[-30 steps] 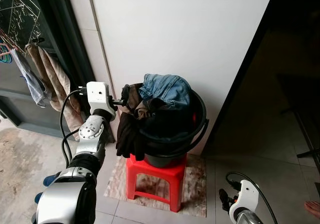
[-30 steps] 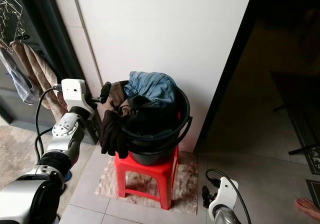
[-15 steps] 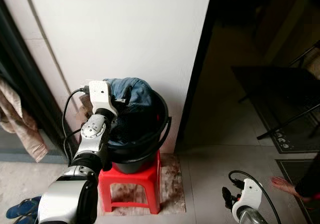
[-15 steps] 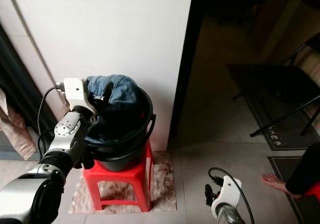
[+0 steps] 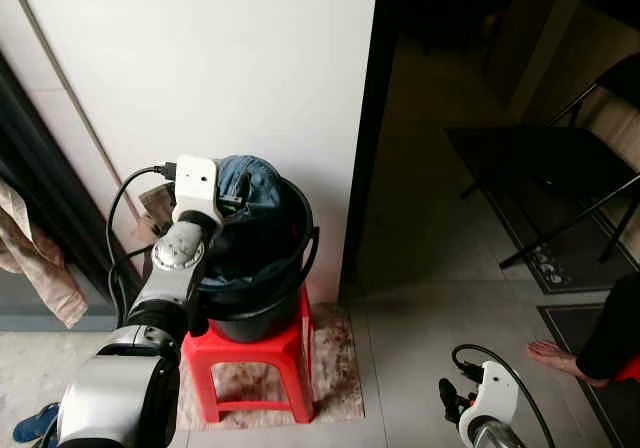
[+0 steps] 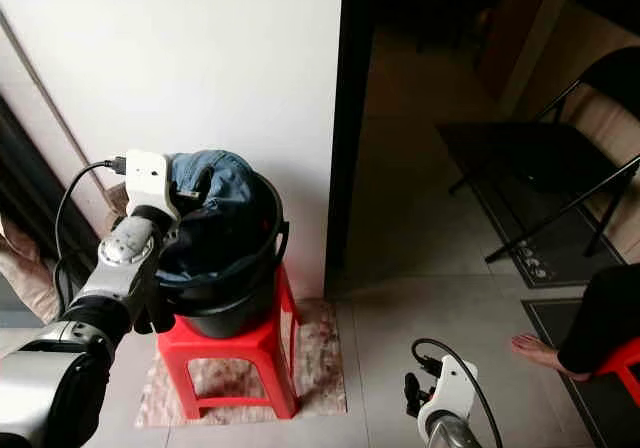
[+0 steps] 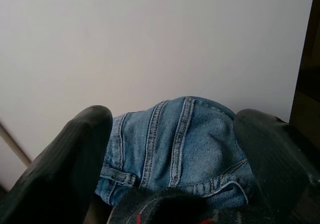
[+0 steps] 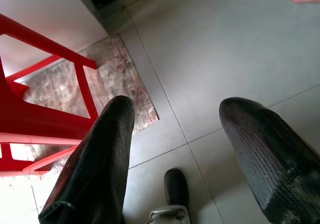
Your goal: Clothes washing
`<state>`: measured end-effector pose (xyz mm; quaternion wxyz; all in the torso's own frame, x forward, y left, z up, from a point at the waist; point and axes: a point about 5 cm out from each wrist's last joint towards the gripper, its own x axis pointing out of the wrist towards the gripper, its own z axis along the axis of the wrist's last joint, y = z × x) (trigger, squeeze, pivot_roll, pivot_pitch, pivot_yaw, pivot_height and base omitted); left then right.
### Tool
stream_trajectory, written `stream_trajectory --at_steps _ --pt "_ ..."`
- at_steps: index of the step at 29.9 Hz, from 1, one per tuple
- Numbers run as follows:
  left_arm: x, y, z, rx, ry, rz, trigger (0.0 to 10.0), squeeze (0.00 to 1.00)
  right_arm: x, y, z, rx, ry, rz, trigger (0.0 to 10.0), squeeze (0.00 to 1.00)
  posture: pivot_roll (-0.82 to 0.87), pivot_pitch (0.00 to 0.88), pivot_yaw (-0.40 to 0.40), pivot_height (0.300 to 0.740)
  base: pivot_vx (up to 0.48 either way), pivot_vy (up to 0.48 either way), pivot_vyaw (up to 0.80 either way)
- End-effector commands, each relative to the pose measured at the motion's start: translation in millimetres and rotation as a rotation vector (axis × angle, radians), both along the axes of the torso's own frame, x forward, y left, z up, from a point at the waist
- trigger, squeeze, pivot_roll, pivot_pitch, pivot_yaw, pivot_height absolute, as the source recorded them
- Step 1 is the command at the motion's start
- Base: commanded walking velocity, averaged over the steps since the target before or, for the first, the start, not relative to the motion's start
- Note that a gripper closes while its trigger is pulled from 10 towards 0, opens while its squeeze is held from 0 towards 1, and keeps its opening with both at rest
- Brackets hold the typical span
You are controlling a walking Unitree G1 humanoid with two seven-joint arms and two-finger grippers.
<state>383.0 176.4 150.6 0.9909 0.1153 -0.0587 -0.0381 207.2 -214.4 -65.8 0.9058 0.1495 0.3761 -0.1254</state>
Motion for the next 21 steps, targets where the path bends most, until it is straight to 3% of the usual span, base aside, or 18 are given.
stream_trajectory --at_steps 1,9,10,18,19,21 --pt "1.9 -3.4 1 0.062 0.016 -0.020 10.0 0.00 1.0 -0.6 1 0.004 -0.004 -0.010 10.0 0.00 0.03 0.013 -0.008 0.732 0.000 0.000 0.00" --pt "-3.0 -0.9 -10 0.069 0.051 -0.055 10.0 0.00 0.7 -0.9 1 0.006 -0.005 -0.007 10.0 0.00 0.03 0.014 -0.008 0.732 0.000 0.000 0.00" --pt "-3.3 -1.3 -11 0.064 0.056 -0.063 10.0 1.00 0.7 -1.0 1 0.006 -0.005 -0.007 10.0 0.00 0.03 0.012 -0.009 0.732 0.000 0.000 0.00" --pt "-3.2 -5.6 -12 0.076 0.064 -0.094 10.0 1.00 0.1 -1.0 0 0.008 -0.003 -0.005 10.0 0.00 0.03 0.010 -0.009 0.732 0.000 0.000 0.00" --pt "-2.6 -4.4 -11 0.083 0.066 -0.100 10.0 0.00 -0.1 -1.0 0 0.007 -0.003 -0.004 10.0 0.00 0.03 0.002 -0.007 0.732 0.000 0.000 0.00" --pt "-2.5 -1.2 -10 0.087 0.070 -0.096 10.0 0.00 -0.2 -0.7 0 0.007 -0.002 -0.003 10.0 0.00 0.03 0.000 -0.006 0.732 0.000 0.000 0.00"
